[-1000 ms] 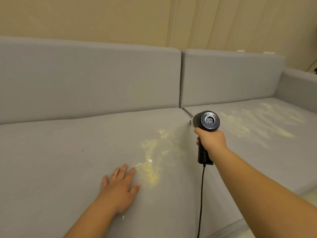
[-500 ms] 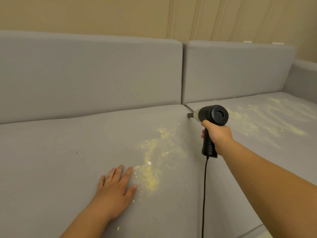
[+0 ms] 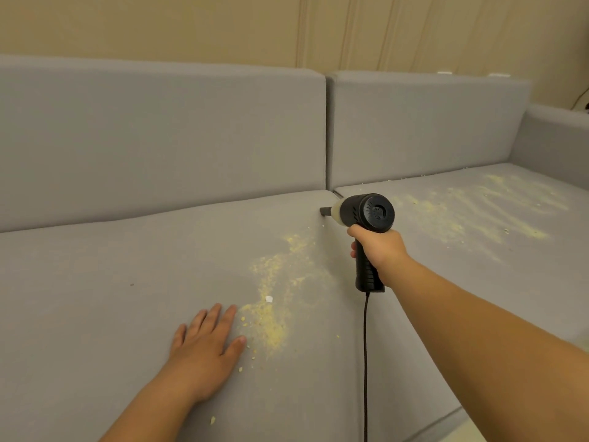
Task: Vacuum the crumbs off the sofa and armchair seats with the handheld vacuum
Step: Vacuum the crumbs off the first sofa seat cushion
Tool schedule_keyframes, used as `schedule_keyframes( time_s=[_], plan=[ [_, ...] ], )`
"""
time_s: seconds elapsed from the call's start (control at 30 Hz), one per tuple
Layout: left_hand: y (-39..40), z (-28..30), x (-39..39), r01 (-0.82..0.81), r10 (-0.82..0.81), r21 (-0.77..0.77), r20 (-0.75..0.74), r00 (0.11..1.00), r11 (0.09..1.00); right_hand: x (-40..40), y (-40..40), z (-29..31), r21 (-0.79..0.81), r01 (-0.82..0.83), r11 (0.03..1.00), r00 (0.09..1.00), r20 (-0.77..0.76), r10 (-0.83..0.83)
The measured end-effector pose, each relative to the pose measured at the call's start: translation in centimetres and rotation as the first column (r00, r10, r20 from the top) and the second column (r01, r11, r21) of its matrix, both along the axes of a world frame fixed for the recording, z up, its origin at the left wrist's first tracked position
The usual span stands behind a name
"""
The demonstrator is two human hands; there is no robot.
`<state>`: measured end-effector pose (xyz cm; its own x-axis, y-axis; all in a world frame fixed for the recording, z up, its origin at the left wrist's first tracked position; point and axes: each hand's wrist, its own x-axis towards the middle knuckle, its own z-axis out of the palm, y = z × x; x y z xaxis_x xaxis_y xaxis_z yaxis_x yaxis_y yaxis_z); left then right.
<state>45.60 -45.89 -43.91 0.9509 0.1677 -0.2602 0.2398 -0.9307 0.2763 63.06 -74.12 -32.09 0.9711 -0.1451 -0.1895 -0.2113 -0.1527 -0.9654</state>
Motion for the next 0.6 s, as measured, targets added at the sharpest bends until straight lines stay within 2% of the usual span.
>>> schedule_keyframes(
  time_s=[0.17, 0.37, 0.6],
  plan=[
    [-0.2, 0.2, -0.1, 0.001, -0.001, -0.005, -0.015, 1.000, 1.000, -0.5, 0.3, -0.3, -0.025, -0.067, 0.997, 0.998, 0.012, 0.067],
    [-0.1, 0.4, -0.2, -0.003, 0.003, -0.011, -0.022, 1.000, 1.000, -1.4, 0.3, -1.0, -0.120, 0.040, 0.992, 0.996, 0.082, -0.030],
    [-0.1, 0.2, 0.0, -0.006, 0.005, -0.023, -0.021, 1.000, 1.000, -3.6, 0.5, -2.7, -0.105, 0.056, 0.993, 0.996, 0.073, -0.048]
  ],
)
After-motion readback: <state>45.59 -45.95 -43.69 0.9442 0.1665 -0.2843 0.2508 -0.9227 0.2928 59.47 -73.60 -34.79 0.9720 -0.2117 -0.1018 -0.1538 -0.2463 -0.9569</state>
